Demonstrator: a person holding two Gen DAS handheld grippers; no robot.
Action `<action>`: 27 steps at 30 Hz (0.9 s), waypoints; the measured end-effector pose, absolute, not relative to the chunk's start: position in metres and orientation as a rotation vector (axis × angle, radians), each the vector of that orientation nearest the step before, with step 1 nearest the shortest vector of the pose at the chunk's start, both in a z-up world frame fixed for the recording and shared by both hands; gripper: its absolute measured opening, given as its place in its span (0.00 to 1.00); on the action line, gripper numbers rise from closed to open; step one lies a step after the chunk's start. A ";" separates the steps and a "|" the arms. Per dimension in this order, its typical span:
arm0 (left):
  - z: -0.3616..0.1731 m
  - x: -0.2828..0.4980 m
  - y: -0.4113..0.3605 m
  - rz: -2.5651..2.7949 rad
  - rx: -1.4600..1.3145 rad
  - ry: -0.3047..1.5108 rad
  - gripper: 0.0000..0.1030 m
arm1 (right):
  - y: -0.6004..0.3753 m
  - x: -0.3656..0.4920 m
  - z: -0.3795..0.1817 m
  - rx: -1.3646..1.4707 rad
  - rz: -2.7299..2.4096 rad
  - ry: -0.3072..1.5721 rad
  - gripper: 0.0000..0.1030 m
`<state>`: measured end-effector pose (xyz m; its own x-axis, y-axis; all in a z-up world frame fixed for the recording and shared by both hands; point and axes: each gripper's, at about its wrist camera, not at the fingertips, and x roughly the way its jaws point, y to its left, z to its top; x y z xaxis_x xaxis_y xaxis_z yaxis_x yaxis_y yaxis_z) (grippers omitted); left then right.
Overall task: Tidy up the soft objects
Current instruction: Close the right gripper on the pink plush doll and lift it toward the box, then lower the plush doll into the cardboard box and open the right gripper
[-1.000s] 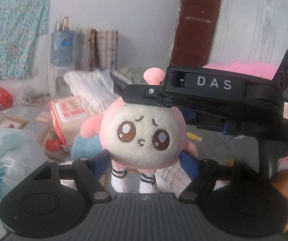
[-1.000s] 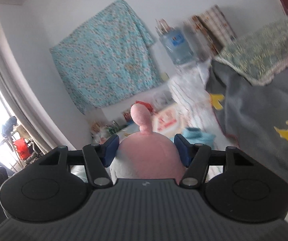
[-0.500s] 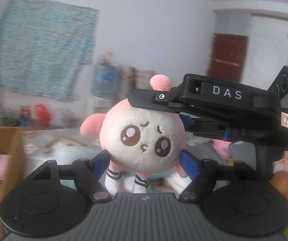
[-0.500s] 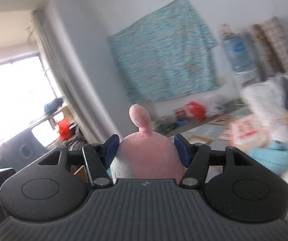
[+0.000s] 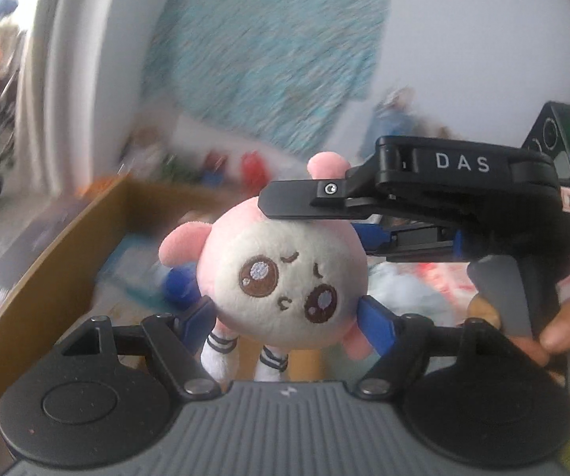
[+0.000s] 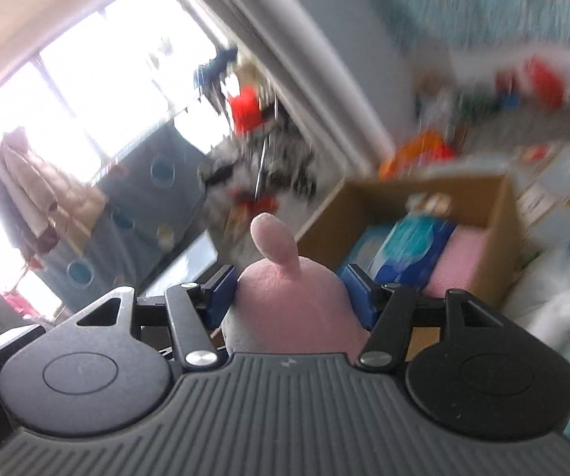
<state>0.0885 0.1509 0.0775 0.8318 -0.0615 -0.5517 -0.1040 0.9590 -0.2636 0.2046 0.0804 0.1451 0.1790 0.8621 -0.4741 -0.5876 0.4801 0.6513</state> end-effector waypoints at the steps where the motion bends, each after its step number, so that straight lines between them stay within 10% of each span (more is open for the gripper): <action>1: 0.072 0.094 0.163 0.030 -0.319 0.615 0.76 | 0.091 0.211 0.140 0.348 1.054 0.953 0.57; 27: -0.015 0.146 0.247 0.157 -0.554 0.905 0.78 | 0.215 0.318 0.010 0.166 0.920 1.337 0.56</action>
<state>0.1461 0.2472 -0.0147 0.6174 -0.0985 -0.7804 -0.3561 0.8496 -0.3890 0.3183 0.2151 0.0098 -0.0495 0.6512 -0.7572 -0.4741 0.6520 0.5917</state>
